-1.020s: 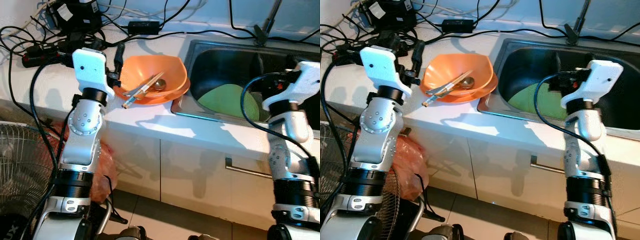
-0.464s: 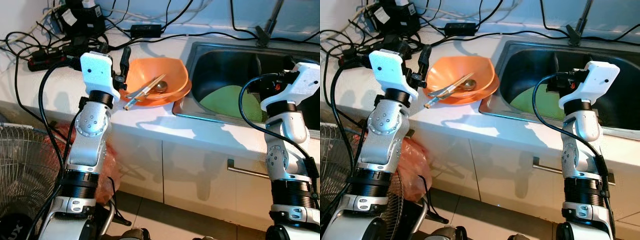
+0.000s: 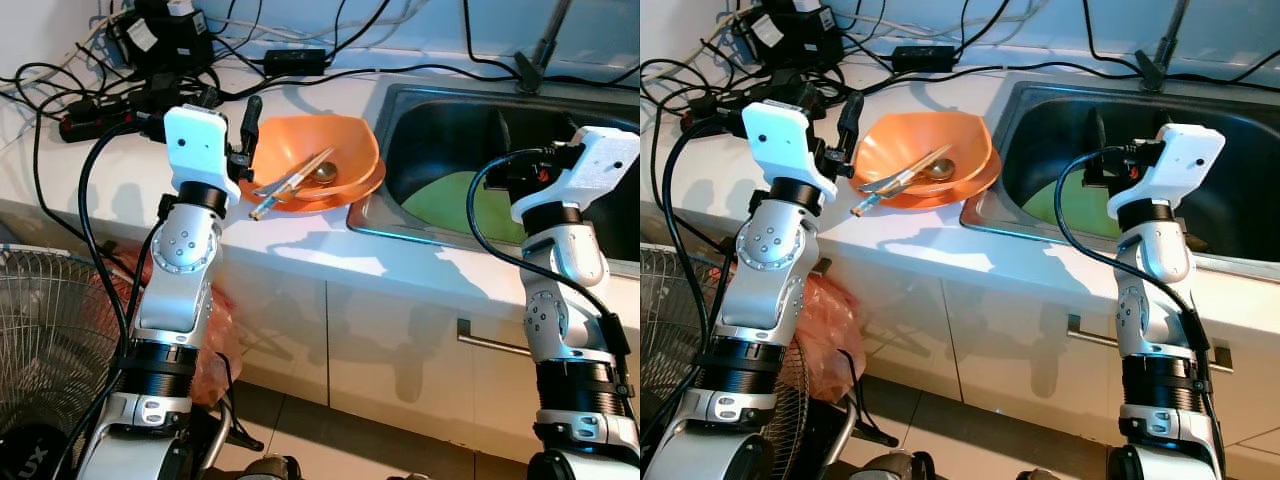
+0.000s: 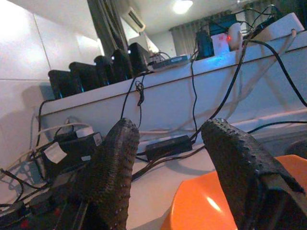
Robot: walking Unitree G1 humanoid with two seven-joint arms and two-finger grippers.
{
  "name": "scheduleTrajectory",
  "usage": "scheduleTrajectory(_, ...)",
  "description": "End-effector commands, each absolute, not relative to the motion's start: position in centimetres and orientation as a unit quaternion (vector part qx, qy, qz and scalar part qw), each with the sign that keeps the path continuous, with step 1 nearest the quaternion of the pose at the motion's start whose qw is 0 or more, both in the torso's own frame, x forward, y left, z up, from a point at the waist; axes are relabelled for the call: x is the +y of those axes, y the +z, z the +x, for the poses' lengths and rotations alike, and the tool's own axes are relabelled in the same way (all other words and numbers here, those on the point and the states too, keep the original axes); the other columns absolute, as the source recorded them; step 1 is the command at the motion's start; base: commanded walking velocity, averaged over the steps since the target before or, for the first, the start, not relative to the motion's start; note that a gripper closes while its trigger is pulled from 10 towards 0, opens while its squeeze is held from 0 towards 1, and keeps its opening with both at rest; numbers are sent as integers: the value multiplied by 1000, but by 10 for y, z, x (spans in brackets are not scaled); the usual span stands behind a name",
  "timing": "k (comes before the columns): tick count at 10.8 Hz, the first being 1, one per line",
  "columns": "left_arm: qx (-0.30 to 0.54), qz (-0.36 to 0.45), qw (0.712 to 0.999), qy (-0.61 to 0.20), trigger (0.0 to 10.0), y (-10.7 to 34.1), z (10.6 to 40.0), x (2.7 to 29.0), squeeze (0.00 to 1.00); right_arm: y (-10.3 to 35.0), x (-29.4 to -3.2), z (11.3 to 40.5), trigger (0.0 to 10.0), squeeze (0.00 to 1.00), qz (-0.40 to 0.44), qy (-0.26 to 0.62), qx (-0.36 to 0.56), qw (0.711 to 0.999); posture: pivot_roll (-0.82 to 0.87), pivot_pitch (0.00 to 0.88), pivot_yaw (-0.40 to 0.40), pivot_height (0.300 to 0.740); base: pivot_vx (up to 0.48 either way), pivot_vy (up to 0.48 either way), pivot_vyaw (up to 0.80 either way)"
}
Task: Kitchen organization
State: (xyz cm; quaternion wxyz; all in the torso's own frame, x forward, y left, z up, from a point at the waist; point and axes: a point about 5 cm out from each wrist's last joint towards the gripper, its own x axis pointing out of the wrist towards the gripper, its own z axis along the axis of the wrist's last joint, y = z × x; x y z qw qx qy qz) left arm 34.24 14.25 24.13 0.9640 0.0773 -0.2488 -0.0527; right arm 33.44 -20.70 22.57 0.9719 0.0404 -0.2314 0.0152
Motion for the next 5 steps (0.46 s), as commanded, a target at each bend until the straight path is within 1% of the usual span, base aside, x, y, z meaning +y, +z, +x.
scheduleTrajectory(1, -249, 83, 964, -48, 10000, 242, 341, 144, 0, 231, -205, 336, 10000, 0, 40, 19, -240, 970, 62, 87, 81, 740, 0, 0, 0)
scheduleTrajectory(5, -251, 84, 964, -29, 10000, 243, 340, 150, 0, 233, -204, 337, 10000, 0, 31, 23, -241, 970, 63, 99, 78, 740, 0, 0, 0)
